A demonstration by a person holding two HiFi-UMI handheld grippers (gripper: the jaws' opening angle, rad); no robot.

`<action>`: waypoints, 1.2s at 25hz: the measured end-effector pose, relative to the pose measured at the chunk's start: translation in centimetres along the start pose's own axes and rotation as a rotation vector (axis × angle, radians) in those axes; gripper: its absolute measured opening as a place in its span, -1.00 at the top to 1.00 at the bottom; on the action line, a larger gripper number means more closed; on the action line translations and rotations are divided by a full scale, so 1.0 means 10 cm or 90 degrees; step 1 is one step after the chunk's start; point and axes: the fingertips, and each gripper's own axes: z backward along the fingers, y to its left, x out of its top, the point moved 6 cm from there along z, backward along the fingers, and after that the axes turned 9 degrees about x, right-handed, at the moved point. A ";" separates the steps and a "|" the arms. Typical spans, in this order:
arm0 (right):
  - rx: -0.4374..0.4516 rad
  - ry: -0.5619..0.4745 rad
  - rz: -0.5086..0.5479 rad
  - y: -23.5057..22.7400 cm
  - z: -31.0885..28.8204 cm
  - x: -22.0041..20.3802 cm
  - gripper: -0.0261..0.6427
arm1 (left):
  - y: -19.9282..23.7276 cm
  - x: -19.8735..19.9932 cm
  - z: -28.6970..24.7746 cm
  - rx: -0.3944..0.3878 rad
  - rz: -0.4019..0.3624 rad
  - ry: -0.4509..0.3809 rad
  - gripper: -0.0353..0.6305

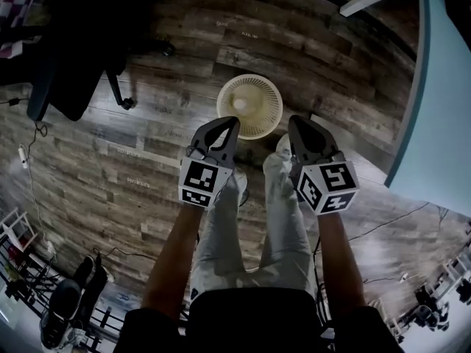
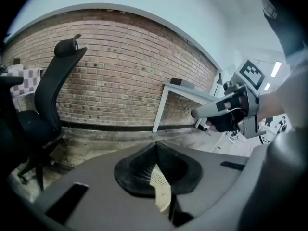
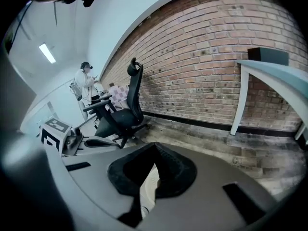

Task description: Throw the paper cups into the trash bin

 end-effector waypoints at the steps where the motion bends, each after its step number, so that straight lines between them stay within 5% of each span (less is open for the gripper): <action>1: 0.002 -0.004 0.002 0.05 0.05 0.09 0.91 | -0.01 0.11 0.08 0.002 0.000 -0.009 0.87; 20: 0.025 -0.072 0.090 1.05 0.73 1.49 0.91 | 0.22 1.56 1.66 0.045 0.017 -0.161 0.87; 30: 0.050 -0.132 0.160 1.66 0.97 1.98 0.91 | 0.26 2.00 2.30 0.077 0.021 -0.244 0.87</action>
